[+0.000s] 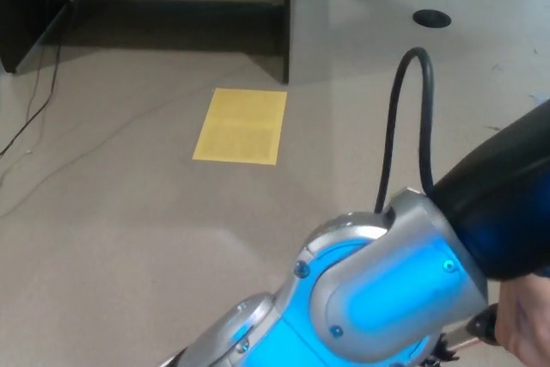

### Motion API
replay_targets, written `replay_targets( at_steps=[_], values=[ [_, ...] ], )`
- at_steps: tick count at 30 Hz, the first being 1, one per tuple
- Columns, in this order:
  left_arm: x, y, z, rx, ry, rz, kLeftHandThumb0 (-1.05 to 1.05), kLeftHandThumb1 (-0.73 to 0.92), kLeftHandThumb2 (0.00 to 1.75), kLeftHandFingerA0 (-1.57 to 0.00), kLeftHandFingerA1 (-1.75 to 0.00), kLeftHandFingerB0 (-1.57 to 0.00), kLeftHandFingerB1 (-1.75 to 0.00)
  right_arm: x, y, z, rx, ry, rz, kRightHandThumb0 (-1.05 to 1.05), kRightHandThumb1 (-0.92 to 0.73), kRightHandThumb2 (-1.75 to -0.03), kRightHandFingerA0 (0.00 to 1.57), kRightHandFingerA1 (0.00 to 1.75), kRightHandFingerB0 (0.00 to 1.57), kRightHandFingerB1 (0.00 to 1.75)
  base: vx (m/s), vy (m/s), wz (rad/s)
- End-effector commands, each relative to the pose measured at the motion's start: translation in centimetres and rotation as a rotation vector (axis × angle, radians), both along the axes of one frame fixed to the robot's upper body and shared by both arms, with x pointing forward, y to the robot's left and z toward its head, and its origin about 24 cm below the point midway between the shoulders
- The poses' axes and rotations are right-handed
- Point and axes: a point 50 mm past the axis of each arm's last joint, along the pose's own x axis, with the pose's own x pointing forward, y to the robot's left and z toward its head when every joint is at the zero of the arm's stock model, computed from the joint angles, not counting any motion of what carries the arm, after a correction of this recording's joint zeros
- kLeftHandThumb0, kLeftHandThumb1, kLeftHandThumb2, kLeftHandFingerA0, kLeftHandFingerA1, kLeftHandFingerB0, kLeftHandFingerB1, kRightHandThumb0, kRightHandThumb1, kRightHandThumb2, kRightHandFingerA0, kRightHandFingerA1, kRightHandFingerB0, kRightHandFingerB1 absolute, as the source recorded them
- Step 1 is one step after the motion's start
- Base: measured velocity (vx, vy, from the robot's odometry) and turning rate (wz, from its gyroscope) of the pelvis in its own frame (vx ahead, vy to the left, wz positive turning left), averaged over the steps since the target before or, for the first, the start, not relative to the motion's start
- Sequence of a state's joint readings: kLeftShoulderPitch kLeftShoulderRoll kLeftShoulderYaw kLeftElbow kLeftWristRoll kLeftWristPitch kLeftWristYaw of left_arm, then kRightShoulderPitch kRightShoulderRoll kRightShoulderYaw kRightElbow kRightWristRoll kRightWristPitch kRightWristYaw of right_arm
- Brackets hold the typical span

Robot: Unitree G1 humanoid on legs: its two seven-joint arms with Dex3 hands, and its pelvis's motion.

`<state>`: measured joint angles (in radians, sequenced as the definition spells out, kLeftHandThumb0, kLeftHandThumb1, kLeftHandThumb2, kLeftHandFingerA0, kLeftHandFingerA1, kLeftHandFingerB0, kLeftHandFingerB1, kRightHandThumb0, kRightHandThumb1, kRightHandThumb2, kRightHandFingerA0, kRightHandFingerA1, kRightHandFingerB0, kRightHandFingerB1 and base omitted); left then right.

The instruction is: There is a tripod standing in front of the robot and the robot extends its left arm to grab it. It lifts the tripod and passes it to a person.

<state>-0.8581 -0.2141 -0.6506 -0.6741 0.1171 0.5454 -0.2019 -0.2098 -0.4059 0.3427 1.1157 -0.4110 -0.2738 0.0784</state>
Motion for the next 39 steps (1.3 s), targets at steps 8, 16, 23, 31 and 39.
replay_targets(
  at_steps=[8,16,23,31,39],
  values=[
    [0.5,0.5,-0.8,0.012,-0.104,0.132,-0.28,0.92,0.75,-0.50,-1.71,-0.43,-1.25,-0.1,-0.8,0.3,-0.032,-0.009,0.003,-0.47,-0.76,-0.64,0.69,0.41,0.44,0.35,0.00,0.000,0.00],
    [1.2,1.0,-1.6,0.054,0.036,0.119,-0.44,0.92,0.67,-0.60,-1.34,-0.57,-0.99,0.0,-0.8,0.3,-0.030,-0.011,0.001,-0.47,-0.76,-0.64,0.69,0.41,0.44,0.35,0.00,0.000,0.00],
    [1.5,1.2,-1.9,0.057,0.041,0.138,-0.46,0.92,0.67,-0.63,-1.28,-0.60,-0.93,0.0,-0.8,0.4,-0.030,-0.013,0.000,-0.47,-0.76,-0.64,0.69,0.41,0.44,0.35,0.00,0.000,0.00],
    [1.7,1.4,-1.9,0.076,0.022,0.158,-0.50,0.92,0.68,-0.64,-1.25,-0.58,-0.93,0.2,-0.7,0.4,-0.030,-0.015,0.002,-0.47,-0.76,-0.64,0.69,0.41,0.44,0.35,0.00,0.000,0.00],
    [1.9,1.5,-2.0,0.083,0.122,0.104,-0.78,0.43,0.86,0.00,0.00,0.00,-0.09,0.2,-0.6,0.3,-0.067,0.012,-0.021,-0.44,-0.77,-0.63,0.66,0.40,0.47,0.35,0.00,0.000,0.00]
  ],
)
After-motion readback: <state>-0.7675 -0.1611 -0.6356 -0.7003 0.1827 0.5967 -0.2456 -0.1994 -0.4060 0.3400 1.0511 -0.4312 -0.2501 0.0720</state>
